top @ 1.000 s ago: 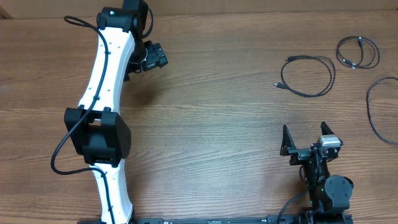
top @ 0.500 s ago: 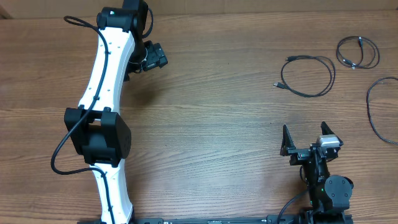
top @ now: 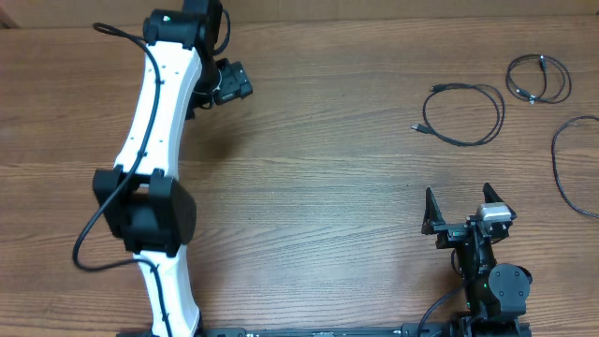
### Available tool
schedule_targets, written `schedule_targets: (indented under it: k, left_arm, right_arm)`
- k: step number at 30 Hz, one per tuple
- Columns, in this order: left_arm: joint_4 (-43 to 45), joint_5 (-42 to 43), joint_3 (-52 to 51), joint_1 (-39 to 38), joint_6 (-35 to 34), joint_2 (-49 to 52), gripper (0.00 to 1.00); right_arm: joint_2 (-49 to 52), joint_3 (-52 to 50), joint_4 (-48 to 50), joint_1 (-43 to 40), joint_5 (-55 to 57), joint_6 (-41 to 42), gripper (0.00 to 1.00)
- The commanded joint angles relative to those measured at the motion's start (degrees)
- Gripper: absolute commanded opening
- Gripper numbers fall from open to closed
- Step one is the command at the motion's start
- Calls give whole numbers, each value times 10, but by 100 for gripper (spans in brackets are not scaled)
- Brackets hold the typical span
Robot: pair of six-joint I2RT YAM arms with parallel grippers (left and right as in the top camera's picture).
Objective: Untangle cables
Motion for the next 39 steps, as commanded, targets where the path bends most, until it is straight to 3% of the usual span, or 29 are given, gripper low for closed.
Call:
schedule_targets:
  k: [1, 10, 19, 26, 34, 39]
  left_arm:
    - [-2, -7, 6, -9, -7, -104, 100]
    - [-2, -35, 6, -11, 1, -267, 100]
    - [-81, -57, 6, -11, 19, -402, 100]
    - [-94, -59, -25, -11, 19, -519, 99]
    - [-89, -58, -200, 14, 3, -714, 99]
    - [-10, -54, -360, 49, -7, -850, 100]
  right_arm:
    - [-6, -6, 3, 1, 2, -3, 100]
    - [-6, -6, 3, 1, 2, -3, 100]
    - [-6, -6, 3, 1, 2, -3, 100]
    - [-6, -6, 3, 1, 2, -3, 100]
    - [-6, -6, 3, 1, 2, -3, 100]
    - [-6, -6, 3, 1, 2, -3, 100]
